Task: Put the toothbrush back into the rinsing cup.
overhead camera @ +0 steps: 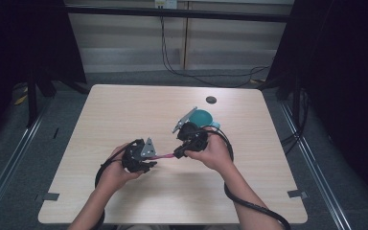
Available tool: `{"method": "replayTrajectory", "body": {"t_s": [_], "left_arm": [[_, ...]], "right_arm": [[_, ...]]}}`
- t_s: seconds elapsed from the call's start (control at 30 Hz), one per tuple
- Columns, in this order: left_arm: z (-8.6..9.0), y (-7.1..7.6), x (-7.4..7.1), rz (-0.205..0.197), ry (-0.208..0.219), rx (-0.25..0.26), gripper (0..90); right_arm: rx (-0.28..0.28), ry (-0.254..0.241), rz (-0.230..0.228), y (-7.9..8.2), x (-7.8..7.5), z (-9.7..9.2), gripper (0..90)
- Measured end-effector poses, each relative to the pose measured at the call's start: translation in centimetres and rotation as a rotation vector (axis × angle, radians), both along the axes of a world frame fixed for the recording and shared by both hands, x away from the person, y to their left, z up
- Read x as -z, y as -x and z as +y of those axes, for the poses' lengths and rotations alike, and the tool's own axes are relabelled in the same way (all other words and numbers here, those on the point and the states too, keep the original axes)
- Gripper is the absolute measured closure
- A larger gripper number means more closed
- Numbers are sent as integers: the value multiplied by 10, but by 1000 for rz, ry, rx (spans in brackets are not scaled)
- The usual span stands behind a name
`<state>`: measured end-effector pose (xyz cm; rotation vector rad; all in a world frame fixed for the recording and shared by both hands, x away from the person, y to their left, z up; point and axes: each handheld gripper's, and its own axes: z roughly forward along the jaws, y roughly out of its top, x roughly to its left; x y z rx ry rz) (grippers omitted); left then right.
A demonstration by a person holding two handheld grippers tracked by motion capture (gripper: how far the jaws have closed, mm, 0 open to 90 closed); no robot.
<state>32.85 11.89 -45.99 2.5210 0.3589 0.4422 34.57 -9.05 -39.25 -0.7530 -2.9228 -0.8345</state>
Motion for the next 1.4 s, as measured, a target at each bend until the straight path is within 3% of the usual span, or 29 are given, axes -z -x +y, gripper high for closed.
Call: {"method": "replayTrajectory", "body": {"t_s": [0.13, 0.2, 0.3, 0.43, 0.63, 0.67, 0.73, 0.8, 1.13, 1.4], "left_arm": [[-4, 0, 1, -5, -6, 12, 662], [-5, -1, 2, -19, -36, 28, 725], [-8, 0, 3, -29, -89, 71, 748], [-12, 5, 3, -18, -102, 118, 779], [-13, 6, 2, 8, -88, 126, 789], [-13, 6, 1, 9, -85, 125, 789], [-13, 5, 1, 16, -82, 117, 789], [-12, 3, 0, 33, -78, 96, 789], [-1, -6, 0, 93, -85, 33, 789], [12, -10, -2, 126, -59, -18, 789]], "right_arm": [[-17, -9, 6, 2, -2, 3, 839], [-21, -4, 5, 2, -2, 5, 839], [-24, 4, 9, 3, 0, 6, 837], [-23, -40, 2, 2, 0, 3, 832], [30, -65, -51, 0, -5, -3, 526], [53, -79, -68, -1, -8, -5, 466], [79, -127, -62, -2, -11, -10, 418], [100, -143, -82, -3, -15, -14, 377], [162, -173, -106, -3, -22, -26, 311], [200, -189, -103, -3, -22, -37, 279]]}}
